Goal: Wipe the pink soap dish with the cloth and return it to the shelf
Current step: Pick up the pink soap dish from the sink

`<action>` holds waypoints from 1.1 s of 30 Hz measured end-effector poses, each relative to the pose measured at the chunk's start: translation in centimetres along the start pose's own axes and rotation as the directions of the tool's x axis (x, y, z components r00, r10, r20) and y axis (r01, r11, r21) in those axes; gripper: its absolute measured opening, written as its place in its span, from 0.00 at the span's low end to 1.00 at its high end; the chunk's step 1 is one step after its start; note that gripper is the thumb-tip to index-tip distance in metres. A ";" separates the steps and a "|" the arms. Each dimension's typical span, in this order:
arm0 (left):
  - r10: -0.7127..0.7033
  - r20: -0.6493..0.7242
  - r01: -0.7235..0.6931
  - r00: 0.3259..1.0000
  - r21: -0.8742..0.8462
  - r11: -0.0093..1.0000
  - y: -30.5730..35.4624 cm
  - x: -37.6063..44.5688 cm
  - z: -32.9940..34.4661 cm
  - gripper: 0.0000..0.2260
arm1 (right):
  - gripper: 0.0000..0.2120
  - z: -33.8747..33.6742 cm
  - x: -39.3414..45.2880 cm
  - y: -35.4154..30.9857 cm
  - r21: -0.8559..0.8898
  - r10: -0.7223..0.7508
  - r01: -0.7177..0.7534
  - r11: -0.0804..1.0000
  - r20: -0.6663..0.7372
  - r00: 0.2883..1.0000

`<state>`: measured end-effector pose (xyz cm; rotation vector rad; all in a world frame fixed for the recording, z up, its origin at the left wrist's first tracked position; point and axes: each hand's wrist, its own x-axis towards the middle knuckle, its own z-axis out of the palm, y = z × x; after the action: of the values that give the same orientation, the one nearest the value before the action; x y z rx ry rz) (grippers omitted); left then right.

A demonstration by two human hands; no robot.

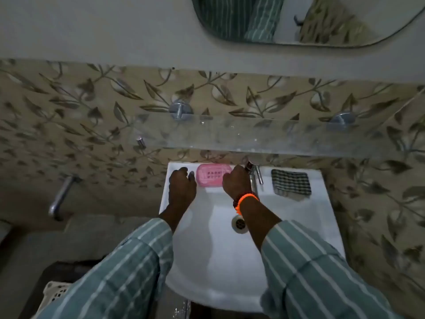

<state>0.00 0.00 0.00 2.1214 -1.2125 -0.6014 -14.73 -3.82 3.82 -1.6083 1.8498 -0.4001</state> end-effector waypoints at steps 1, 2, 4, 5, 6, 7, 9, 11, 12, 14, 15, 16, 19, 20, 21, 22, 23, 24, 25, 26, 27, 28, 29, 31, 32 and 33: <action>-0.023 0.004 0.023 1.000 -0.005 1.000 0.0 0.8 0.1 0.14 | 0.14 0.1 0.5 -0.2 0.018 0.021 -0.022 1.000 0.016 1.000; -0.043 0.001 0.043 0.999 -0.001 0.999 0.1 1.5 0.3 0.15 | 0.15 0.3 0.9 -0.3 0.018 0.036 -0.037 0.999 0.015 0.999; -0.050 0.015 0.050 0.999 -0.009 0.999 0.5 2.4 0.5 0.15 | 0.17 0.6 1.5 -0.3 0.012 0.063 -0.064 0.998 0.028 0.998; -0.044 0.034 0.044 0.998 -0.008 0.999 0.6 2.9 0.8 0.15 | 0.17 0.9 1.9 -0.2 0.010 0.078 -0.079 0.997 0.042 0.996; -0.043 0.056 0.043 0.998 0.003 0.999 0.7 3.2 1.1 0.15 | 0.17 1.2 2.1 -0.2 0.016 0.090 -0.090 0.996 0.048 0.995; -0.045 0.074 0.043 0.996 0.019 0.999 0.7 3.4 1.2 0.16 | 0.16 1.5 2.3 -0.1 0.028 0.095 -0.097 0.995 0.050 0.994; -0.083 0.111 0.081 0.990 0.024 0.996 0.6 3.7 1.2 0.17 | 0.13 1.8 2.7 0.0 0.085 0.111 -0.112 0.990 0.026 0.994; -0.128 0.126 0.128 0.984 0.005 0.992 0.3 4.3 1.3 0.16 | 0.08 2.2 2.9 0.0 0.153 0.150 -0.146 0.977 -0.016 0.989; -0.156 0.128 0.159 0.979 -0.011 0.987 0.1 4.5 1.3 0.15 | 0.06 2.3 3.0 -0.2 0.177 0.169 -0.161 0.971 -0.031 0.985; -0.229 0.140 0.243 0.963 -0.091 0.966 -0.3 5.1 1.4 0.14 | 0.06 2.4 3.3 -0.4 0.226 0.201 -0.186 0.956 -0.043 0.979; -0.270 0.155 0.292 0.950 -0.144 0.945 -0.6 5.4 1.4 0.13 | 0.08 2.4 3.5 -0.5 0.245 0.211 -0.193 0.950 -0.046 0.976; -0.309 0.174 0.340 0.935 -0.192 0.920 -0.8 5.8 1.4 0.12 | 0.10 2.5 3.7 -0.6 0.261 0.221 -0.204 0.944 -0.041 0.974; -0.375 0.209 0.424 0.903 -0.294 0.857 -1.3 6.4 1.3 0.10 | 0.14 2.5 4.2 -0.8 0.292 0.256 -0.243 0.925 -0.008 0.967; -0.383 0.212 0.434 0.899 -0.307 0.847 -1.4 6.4 1.3 0.09 | 0.15 2.5 4.4 -0.7 0.276 0.265 -0.258 0.926 0.011 0.964; -0.387 0.211 0.438 0.897 -0.314 0.843 -1.5 6.5 1.3 0.08 | 0.16 2.5 4.5 -0.6 0.250 0.274 -0.274 0.929 0.036 0.961; -0.391 0.209 0.441 0.896 -0.319 0.839 -1.6 6.5 1.4 0.08 | 0.17 2.4 4.5 -0.5 0.231 0.286 -0.291 0.928 0.057 0.957; -0.395 0.207 0.444 0.895 -0.324 0.835 -1.5 6.5 1.3 0.08 | 0.17 2.3 4.6 -0.3 0.220 0.300 -0.308 0.925 0.070 0.951; -0.398 0.205 0.446 0.894 -0.333 0.831 -1.3 6.5 1.2 0.07 | 0.17 2.3 4.5 -0.2 0.225 0.314 -0.322 0.919 0.073 0.947; -0.396 0.203 0.444 0.896 -0.340 0.829 -1.1 6.6 1.1 0.07 | 0.16 2.3 4.5 -0.2 0.247 0.326 -0.335 0.909 0.077 0.942; -0.388 0.202 0.436 0.899 -0.341 0.833 -0.8 6.8 1.0 0.07 | 0.14 2.5 4.4 -0.1 0.301 0.343 -0.351 0.887 0.083 0.936; -0.375 0.197 0.421 0.906 -0.336 0.842 -0.5 6.9 1.0 0.08 | 0.13 2.5 4.1 -0.3 0.369 0.363 -0.371 0.852 0.094 0.927; -0.363 0.188 0.406 0.913 -0.326 0.854 -0.3 6.9 0.8 0.07 | 0.13 2.5 3.9 -0.4 0.426 0.381 -0.389 0.816 0.108 0.918; -0.354 0.176 0.393 0.919 -0.315 0.864 0.0 7.0 0.8 0.06 | 0.14 2.4 3.7 -0.6 0.463 0.389 -0.400 0.791 0.124 0.913; -0.345 0.157 0.377 0.925 -0.299 0.876 0.4 7.0 0.6 0.05 | 0.16 2.2 3.6 -0.8 0.510 0.380 -0.397 0.763 0.143 0.914; -0.344 0.155 0.375 0.926 -0.291 0.880 0.4 7.0 0.6 0.07 | 0.17 2.1 3.7 -0.9 0.535 0.375 -0.392 0.748 0.146 0.915; -0.344 0.156 0.375 0.926 -0.278 0.884 0.4 7.0 0.5 0.09 | 0.18 2.0 3.8 -1.0 0.559 0.374 -0.391 0.731 0.151 0.915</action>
<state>2.78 -6.48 -0.62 2.0767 -0.7146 -1.0042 -12.83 -7.29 1.99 -0.7863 1.7464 -0.6713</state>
